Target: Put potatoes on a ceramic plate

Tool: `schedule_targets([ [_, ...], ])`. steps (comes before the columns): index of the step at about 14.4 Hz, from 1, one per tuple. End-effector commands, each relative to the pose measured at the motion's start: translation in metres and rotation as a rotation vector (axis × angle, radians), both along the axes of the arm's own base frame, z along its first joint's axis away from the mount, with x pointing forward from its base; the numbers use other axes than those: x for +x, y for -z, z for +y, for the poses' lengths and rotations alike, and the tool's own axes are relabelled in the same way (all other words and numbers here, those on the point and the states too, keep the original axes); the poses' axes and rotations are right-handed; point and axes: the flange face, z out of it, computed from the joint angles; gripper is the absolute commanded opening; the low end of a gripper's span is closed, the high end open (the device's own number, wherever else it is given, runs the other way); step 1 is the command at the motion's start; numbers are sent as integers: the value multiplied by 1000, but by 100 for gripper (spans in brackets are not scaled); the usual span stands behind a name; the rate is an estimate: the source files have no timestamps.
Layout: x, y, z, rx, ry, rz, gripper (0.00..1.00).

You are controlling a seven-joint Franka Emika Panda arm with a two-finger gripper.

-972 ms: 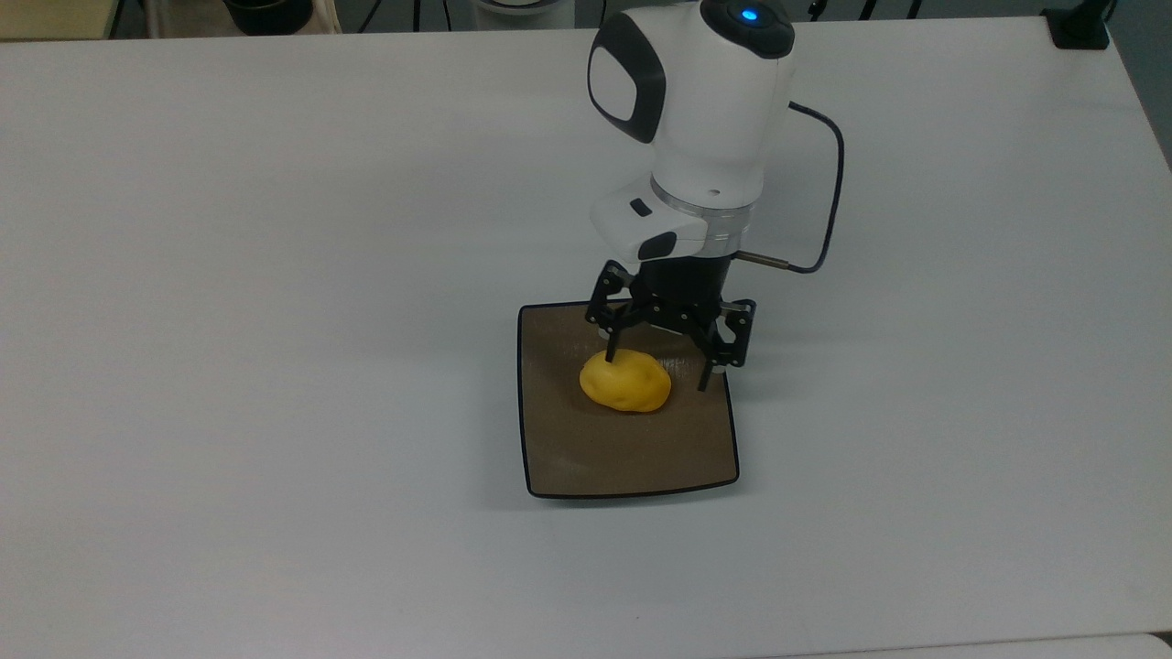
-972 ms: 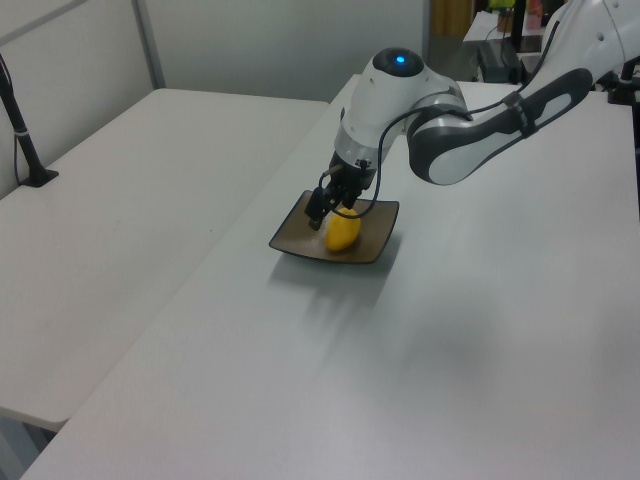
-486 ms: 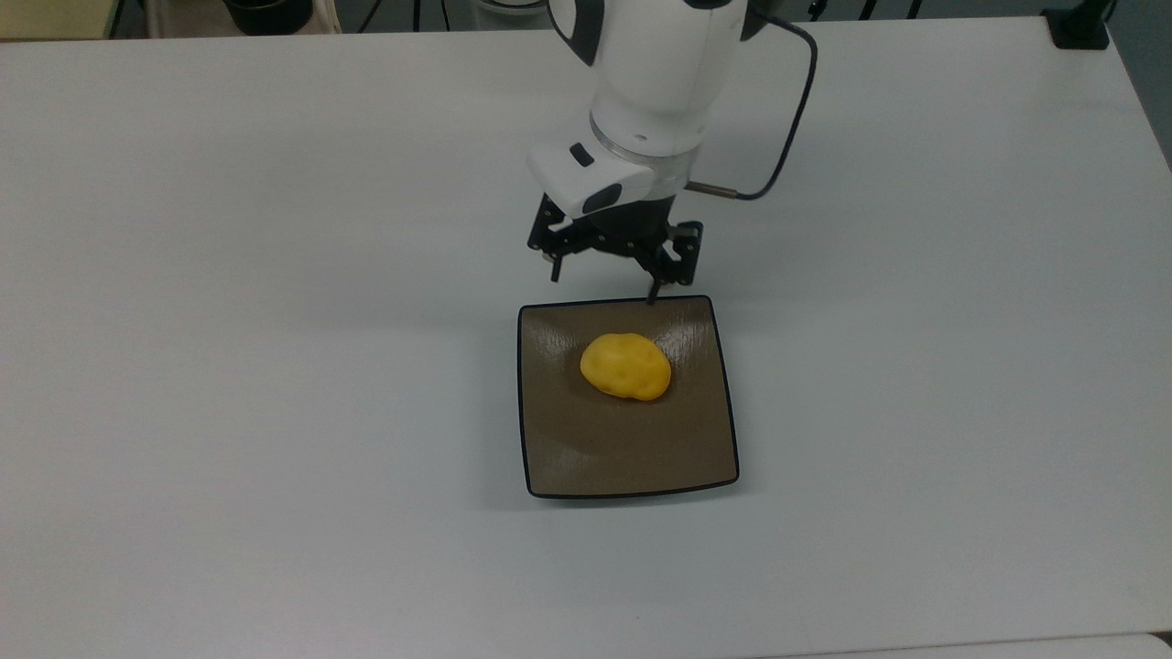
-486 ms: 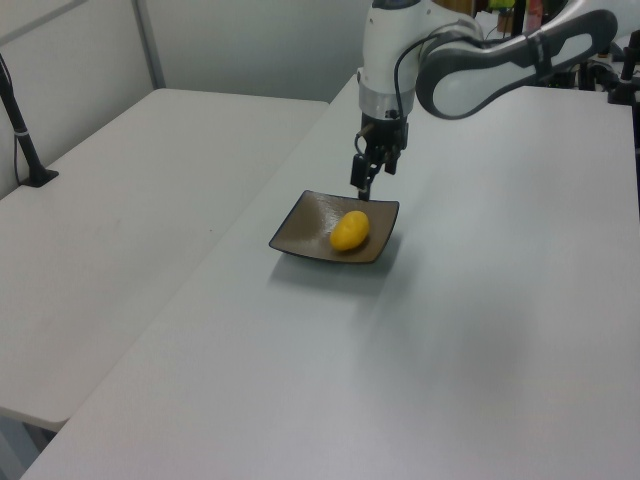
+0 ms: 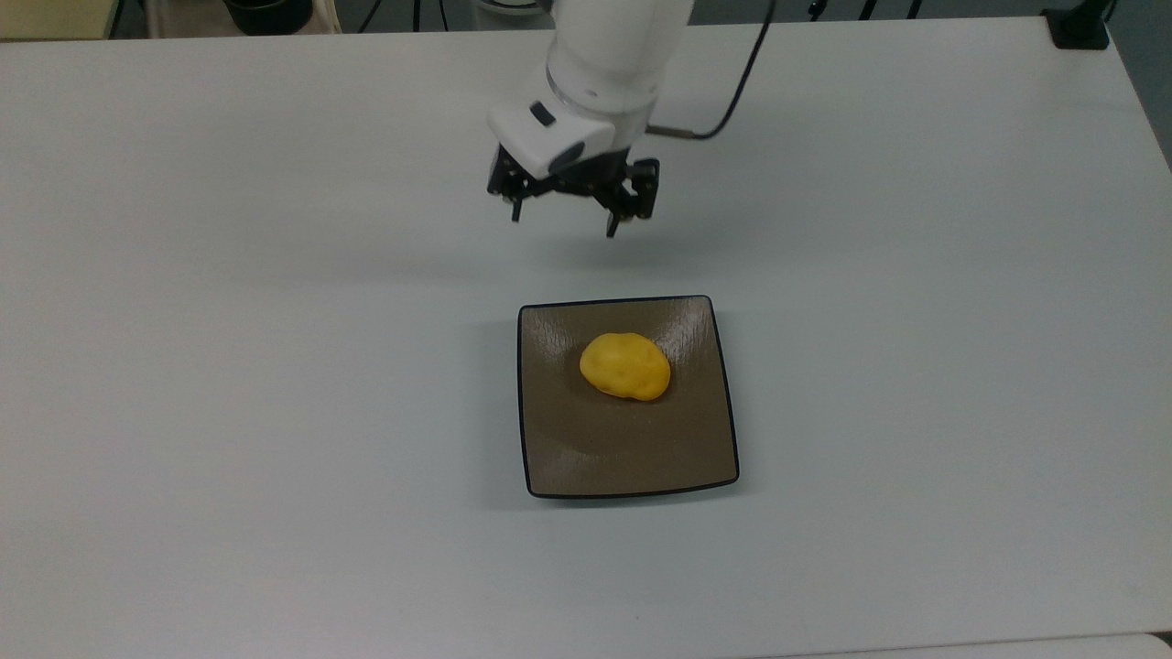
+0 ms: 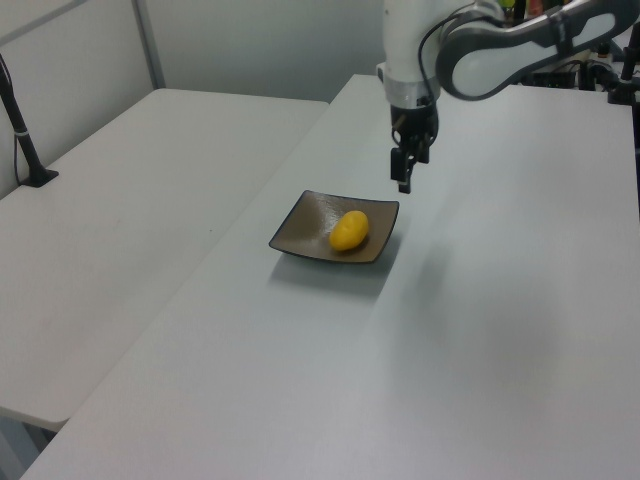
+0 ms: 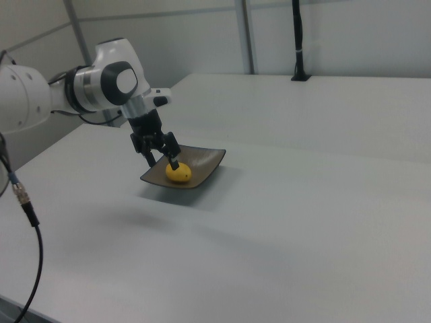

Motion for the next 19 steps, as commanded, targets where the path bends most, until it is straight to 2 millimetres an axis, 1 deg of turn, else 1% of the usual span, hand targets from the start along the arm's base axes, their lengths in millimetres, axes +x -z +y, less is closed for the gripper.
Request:
schedule_targets([
  [1,-46,-49,-47,87,21,69,100],
  [2,-53,-72,-61,123,14,53,100],
  [3,-55,-83,-75,140,37,35,100],
  [4,-57,-90,-85,156,56,24,100],
  [5,-58,-93,-88,174,61,20,100],
  [6,-60,-98,-96,180,48,15,100],
  [7,-61,-99,-97,185,24,18,100],
  [8,-64,-107,-100,198,4,5,100],
  [9,-67,-108,-101,209,-22,6,100],
  [11,-74,-118,-114,215,-14,-16,100],
  [13,-76,-124,-116,228,-10,-30,100],
  [14,-75,-124,-124,229,5,-36,100],
  [17,-75,-124,-127,230,13,-38,100],
  [19,-74,-124,-126,217,3,-39,100],
])
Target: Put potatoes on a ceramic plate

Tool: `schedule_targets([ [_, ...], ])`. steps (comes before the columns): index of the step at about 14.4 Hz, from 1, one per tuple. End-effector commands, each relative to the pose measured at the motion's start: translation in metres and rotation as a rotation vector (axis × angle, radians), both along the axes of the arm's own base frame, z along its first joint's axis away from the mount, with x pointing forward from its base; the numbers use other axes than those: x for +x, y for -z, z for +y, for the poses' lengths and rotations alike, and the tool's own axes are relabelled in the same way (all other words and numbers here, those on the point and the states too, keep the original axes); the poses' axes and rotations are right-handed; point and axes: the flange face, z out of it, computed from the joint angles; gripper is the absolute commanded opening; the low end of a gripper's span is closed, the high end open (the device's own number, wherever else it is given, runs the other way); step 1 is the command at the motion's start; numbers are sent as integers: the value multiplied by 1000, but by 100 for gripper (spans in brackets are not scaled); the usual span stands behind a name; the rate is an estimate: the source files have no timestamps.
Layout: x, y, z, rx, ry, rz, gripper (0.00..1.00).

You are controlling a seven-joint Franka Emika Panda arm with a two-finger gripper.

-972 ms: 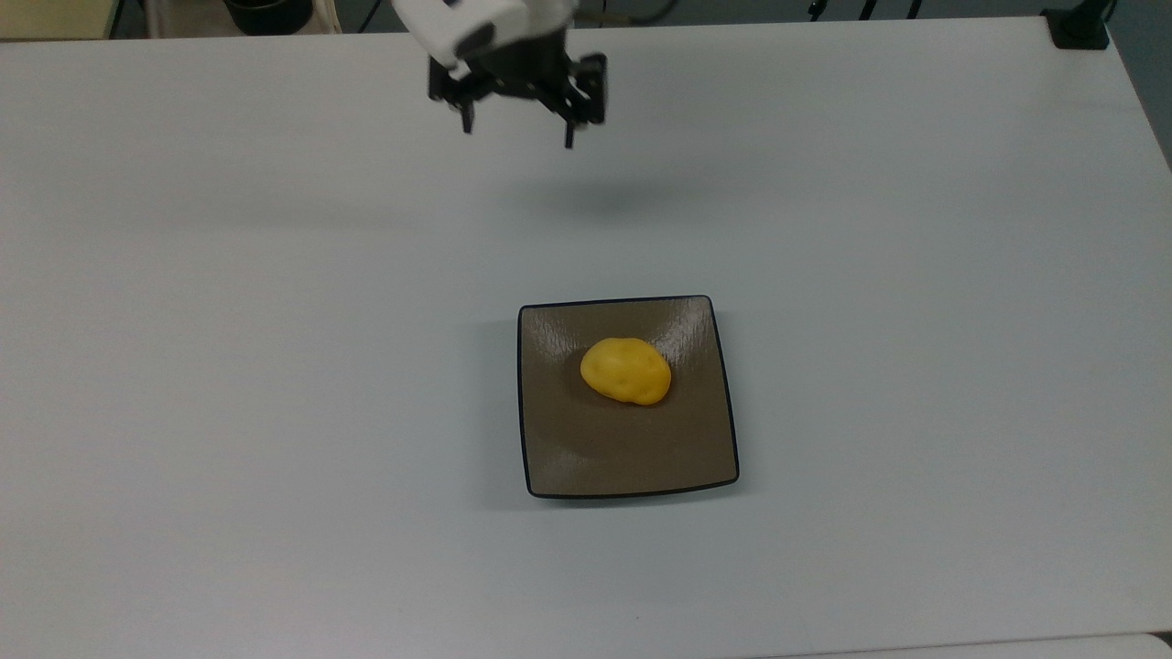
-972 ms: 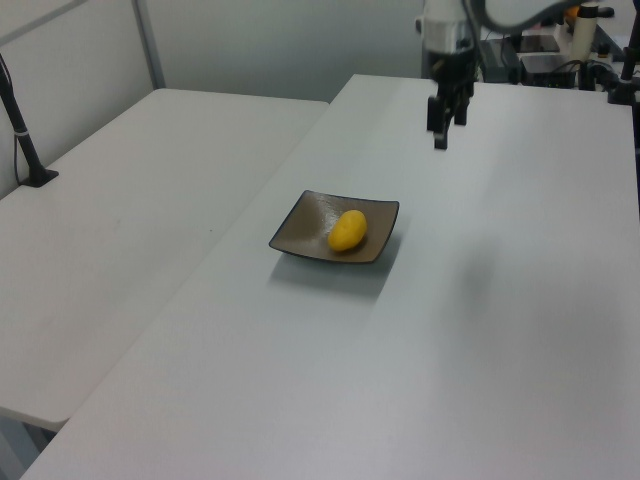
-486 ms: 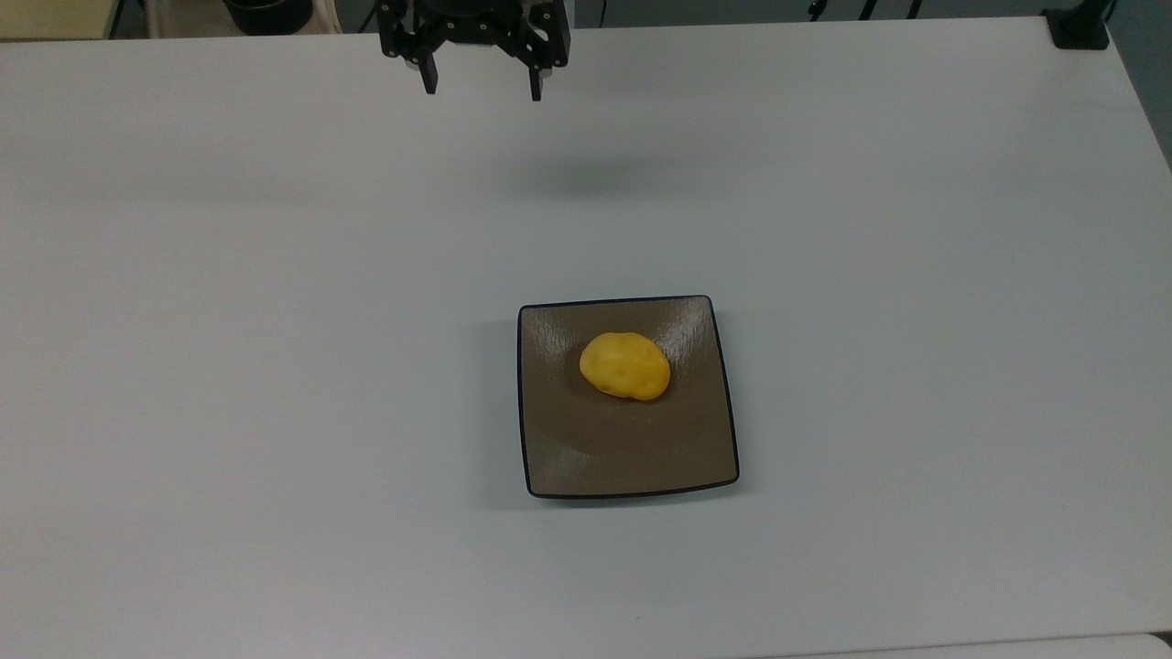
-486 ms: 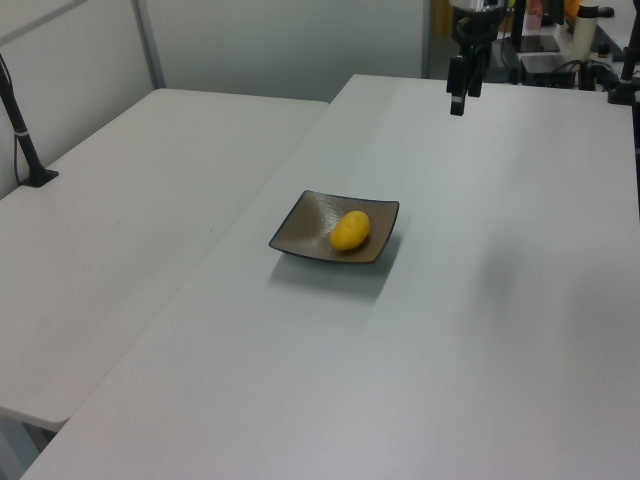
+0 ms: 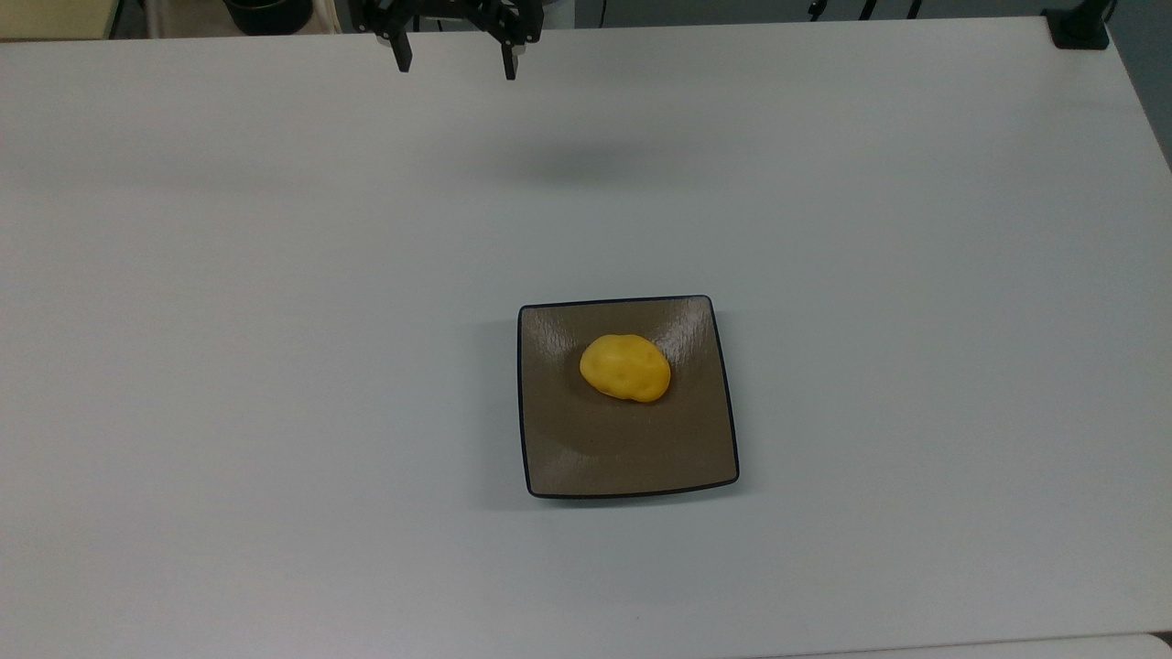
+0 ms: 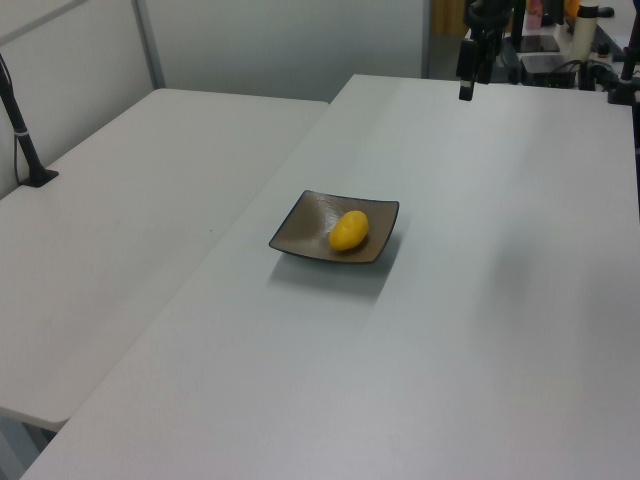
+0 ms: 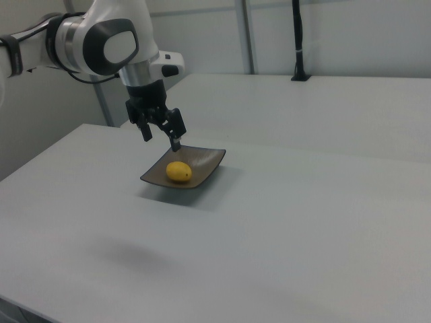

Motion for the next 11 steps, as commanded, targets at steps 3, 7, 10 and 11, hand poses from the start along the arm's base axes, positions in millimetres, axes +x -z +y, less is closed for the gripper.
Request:
schedule_targets([
  [3,-7,1,11,13,-43,-9,100],
  [7,-6,2,5,12,-48,-9,100],
  [10,-7,4,5,10,-56,-1,100],
  [11,-7,5,5,7,-58,2,100],
])
